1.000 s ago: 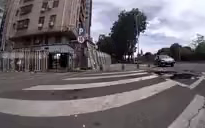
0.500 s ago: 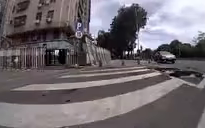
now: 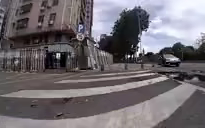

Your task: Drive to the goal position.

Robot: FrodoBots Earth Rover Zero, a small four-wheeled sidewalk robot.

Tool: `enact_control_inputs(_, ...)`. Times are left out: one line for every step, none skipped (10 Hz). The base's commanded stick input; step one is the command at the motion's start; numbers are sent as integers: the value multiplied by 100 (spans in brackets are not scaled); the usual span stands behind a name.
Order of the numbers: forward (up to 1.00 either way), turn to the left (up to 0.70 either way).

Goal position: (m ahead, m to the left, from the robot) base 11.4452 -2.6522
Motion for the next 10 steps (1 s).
enact_control_inputs(70,14)
enact_control_inputs(70,14)
enact_control_inputs(70,14)
enact_control_inputs(70,7)
enact_control_inputs(70,0)
enact_control_inputs(70,0)
enact_control_inputs(70,0)
enact_control_inputs(70,0)
enact_control_inputs(70,0)
enact_control_inputs(70,0)
